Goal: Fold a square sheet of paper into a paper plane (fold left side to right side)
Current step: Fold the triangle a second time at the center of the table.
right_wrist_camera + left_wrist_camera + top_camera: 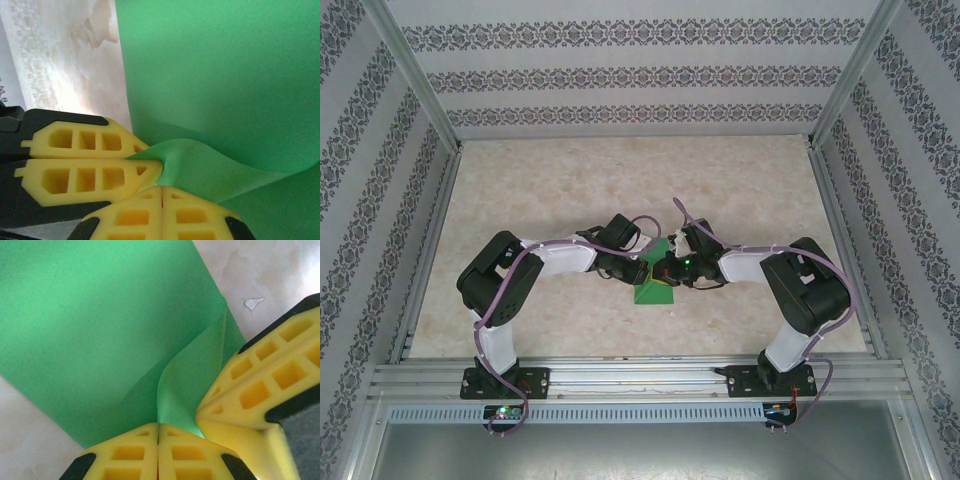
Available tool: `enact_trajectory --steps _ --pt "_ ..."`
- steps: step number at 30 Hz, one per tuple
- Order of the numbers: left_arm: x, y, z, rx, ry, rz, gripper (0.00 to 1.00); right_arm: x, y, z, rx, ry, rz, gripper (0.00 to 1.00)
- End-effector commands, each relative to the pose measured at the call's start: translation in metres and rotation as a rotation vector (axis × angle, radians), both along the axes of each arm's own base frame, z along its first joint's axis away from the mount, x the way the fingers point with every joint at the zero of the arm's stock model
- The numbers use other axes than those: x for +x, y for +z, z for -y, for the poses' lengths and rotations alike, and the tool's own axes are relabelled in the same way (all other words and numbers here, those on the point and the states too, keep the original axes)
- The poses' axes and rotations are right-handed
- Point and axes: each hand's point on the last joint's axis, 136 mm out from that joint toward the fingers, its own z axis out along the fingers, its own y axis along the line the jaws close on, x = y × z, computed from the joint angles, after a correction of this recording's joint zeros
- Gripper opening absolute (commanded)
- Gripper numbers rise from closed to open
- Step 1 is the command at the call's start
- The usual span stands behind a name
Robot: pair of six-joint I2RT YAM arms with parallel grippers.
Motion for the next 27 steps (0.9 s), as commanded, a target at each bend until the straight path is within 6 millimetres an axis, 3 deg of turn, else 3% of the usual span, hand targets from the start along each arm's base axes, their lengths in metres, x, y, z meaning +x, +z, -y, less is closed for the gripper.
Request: enact_trajectory --steps 1,20,23,27 --pt "-0.005 -0.024 -0.013 0.074 -0.005 -0.038 0.06 0.008 0.003 -0.006 -0.001 0.003 0.027 0.0" --pt "-0.006 -0.026 -0.013 0.084 -0.012 -0.04 0.08 -0.009 -0.029 0.013 -0.146 0.013 -0.059 0.0" --pt "-0.004 -0.018 -0.011 0.068 -0.009 -0.027 0.12 -0.014 -0.034 0.016 -0.163 0.01 -0.078 0.0" --pt "0.004 0.008 -0.008 0.035 0.009 0.022 0.23 -0.018 -0.04 0.02 -0.183 0.006 -0.096 0.0"
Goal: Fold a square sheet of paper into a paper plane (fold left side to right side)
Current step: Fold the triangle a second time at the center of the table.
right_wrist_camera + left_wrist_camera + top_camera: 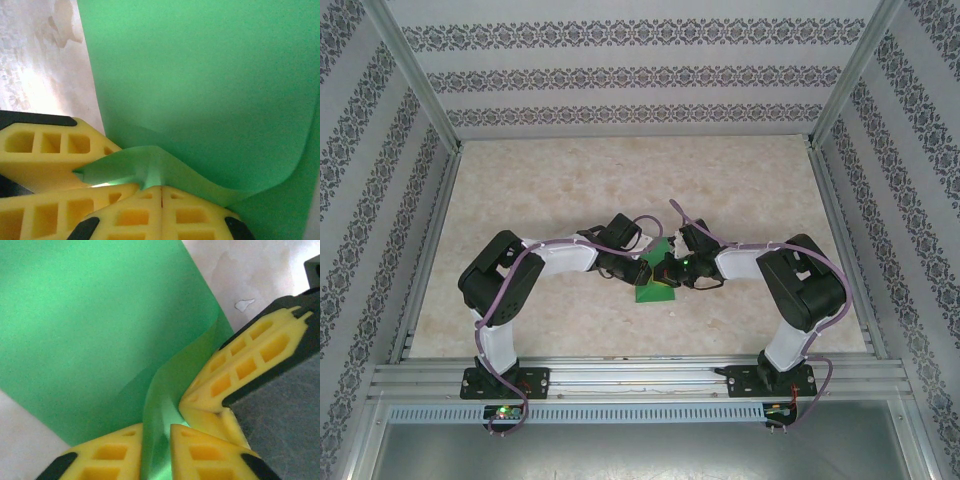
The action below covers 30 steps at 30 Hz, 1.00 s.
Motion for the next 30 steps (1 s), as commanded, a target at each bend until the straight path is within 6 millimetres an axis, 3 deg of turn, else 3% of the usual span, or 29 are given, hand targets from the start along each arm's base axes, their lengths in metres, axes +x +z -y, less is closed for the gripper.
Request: enact_trajectory --steps 1,6,10,20,30 --pt "0.006 0.013 -0.013 0.037 0.034 0.032 0.24 -0.018 -0.027 0.016 -0.11 0.001 -0.074 0.0" --pt "0.016 0.057 -0.024 0.001 0.084 0.108 0.32 -0.019 -0.028 0.017 -0.111 0.003 -0.07 0.0" --pt "0.005 0.068 -0.033 0.001 0.095 0.091 0.31 -0.018 -0.026 0.016 -0.106 0.006 -0.064 0.0" --pt "-0.046 0.061 -0.01 -0.161 0.087 -0.113 0.17 -0.019 -0.023 0.014 -0.095 0.014 -0.062 0.0" --pt "-0.049 0.041 0.012 -0.208 0.067 -0.188 0.14 -0.021 -0.025 0.014 -0.097 0.02 -0.072 0.0"
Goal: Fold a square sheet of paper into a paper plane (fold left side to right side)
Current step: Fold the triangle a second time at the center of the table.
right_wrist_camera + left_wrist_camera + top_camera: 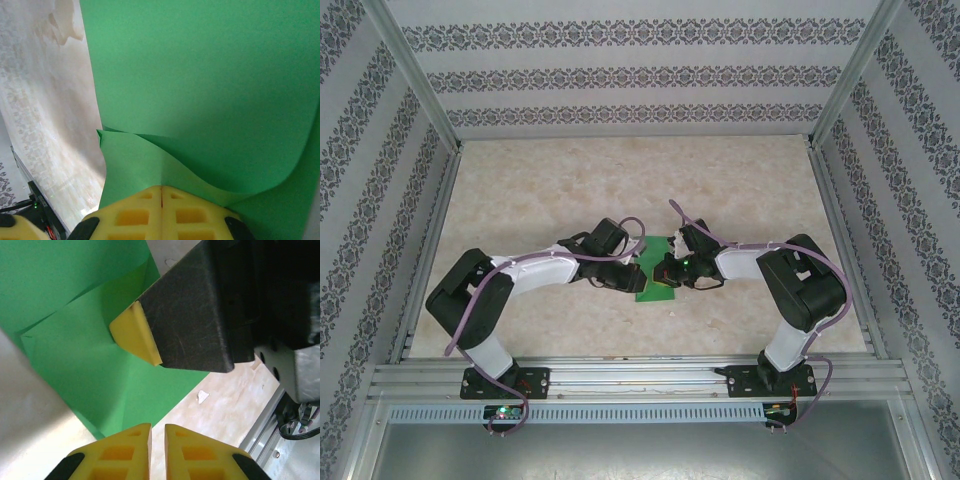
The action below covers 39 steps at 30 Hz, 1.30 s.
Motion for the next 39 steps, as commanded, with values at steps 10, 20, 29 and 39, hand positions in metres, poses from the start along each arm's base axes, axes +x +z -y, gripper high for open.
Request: enact_trajectory --steps 10,20,29,39 --pt "-0.005 -0.025 0.01 -0.016 -0.017 -0.061 0.13 -0.024 -0.027 0.015 -0.101 0.018 -0.09 0.0" --pt "-0.011 -0.047 -0.001 0.046 -0.008 -0.08 0.12 -0.026 -0.027 0.016 -0.113 0.023 -0.092 0.0" --pt "-0.012 -0.054 -0.011 0.091 0.007 -0.066 0.1 -0.024 -0.025 0.016 -0.115 0.027 -0.086 0.0" --pt "-0.012 -0.056 -0.022 0.146 0.022 -0.043 0.06 -0.016 -0.015 0.012 -0.089 0.035 -0.045 0.0"
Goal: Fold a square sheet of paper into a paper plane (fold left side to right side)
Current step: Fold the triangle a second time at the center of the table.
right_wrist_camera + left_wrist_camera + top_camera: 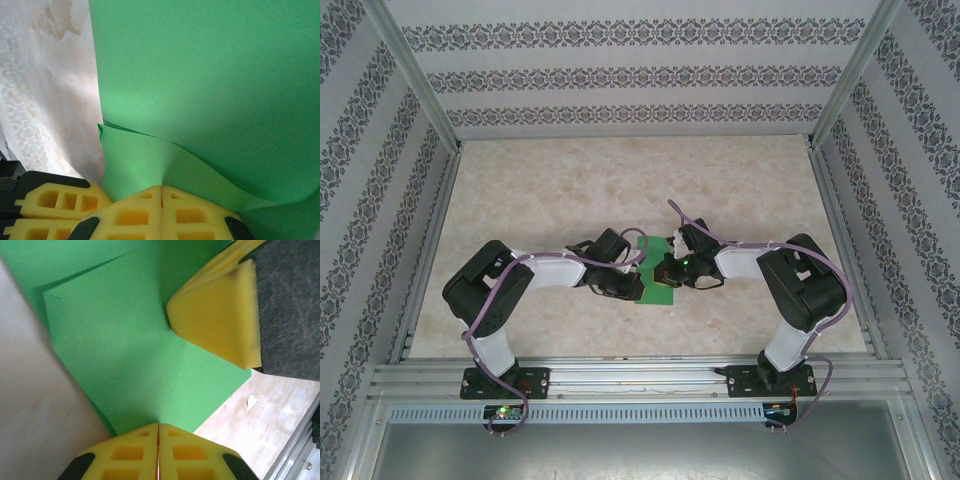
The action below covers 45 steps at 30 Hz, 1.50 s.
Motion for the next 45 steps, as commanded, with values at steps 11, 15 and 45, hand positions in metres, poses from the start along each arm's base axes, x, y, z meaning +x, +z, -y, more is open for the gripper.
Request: enact_trajectory --steps 11,15,45 --pt "-0.01 -0.023 -0.016 0.097 0.004 -0.01 0.01 -0.012 0.023 -0.01 0.001 0.052 0.075 0.0" --pt "-0.009 -0.022 -0.013 0.089 0.01 -0.01 0.0 -0.018 0.015 -0.019 -0.011 0.066 0.058 0.0" --pt "-0.02 -0.043 -0.026 0.145 0.052 -0.073 0.0 0.015 -0.01 0.039 -0.178 -0.004 0.045 0.0"
